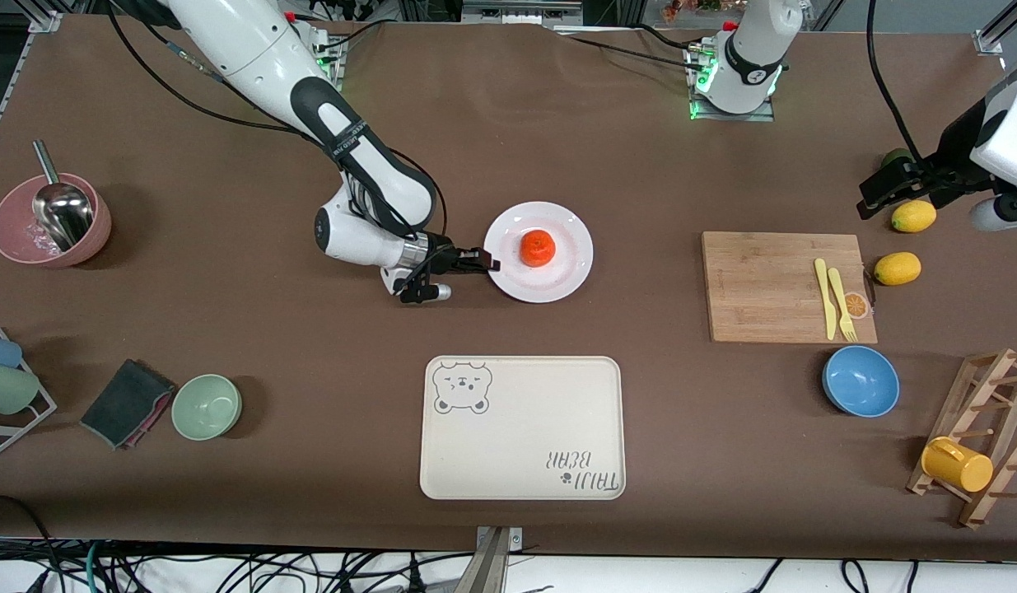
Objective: Place orange and plate with both arms
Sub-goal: 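Grip the white plate rim with the right gripper, then slide the plate with the right gripper onto the bear tray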
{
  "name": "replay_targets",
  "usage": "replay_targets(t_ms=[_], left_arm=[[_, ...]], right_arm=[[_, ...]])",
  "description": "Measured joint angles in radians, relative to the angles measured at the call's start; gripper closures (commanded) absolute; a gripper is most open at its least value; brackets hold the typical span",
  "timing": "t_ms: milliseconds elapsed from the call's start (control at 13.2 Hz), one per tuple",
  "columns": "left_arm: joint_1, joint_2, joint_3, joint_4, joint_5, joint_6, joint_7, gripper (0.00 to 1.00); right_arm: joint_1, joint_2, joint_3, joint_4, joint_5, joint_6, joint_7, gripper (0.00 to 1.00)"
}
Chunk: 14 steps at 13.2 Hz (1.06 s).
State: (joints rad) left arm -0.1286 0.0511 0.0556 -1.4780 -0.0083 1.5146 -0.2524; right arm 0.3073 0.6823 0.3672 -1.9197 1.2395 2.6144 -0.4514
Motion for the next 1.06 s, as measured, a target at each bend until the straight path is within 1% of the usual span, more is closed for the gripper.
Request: replay_targets(t_ms=[531, 759, 1063], left_arm=[[0.000, 0.000, 0.000, 0.000, 0.000, 0.000, 0.000, 0.00], [0.000, 0.000, 0.000, 0.000, 0.000, 0.000, 0.000, 0.00], [0.000, 0.000, 0.000, 0.000, 0.000, 0.000, 0.000, 0.00]], right_arm=[[-0.001, -0.001, 0.001, 0.025, 0.001, -0.001, -0.009, 1.00], [-0.003, -0.001, 0.001, 0.056, 0.001, 0.001, -0.045, 1.00], [-0.010, 0.000, -0.003, 0.071, 0.001, 0.008, -0.073, 1.00]])
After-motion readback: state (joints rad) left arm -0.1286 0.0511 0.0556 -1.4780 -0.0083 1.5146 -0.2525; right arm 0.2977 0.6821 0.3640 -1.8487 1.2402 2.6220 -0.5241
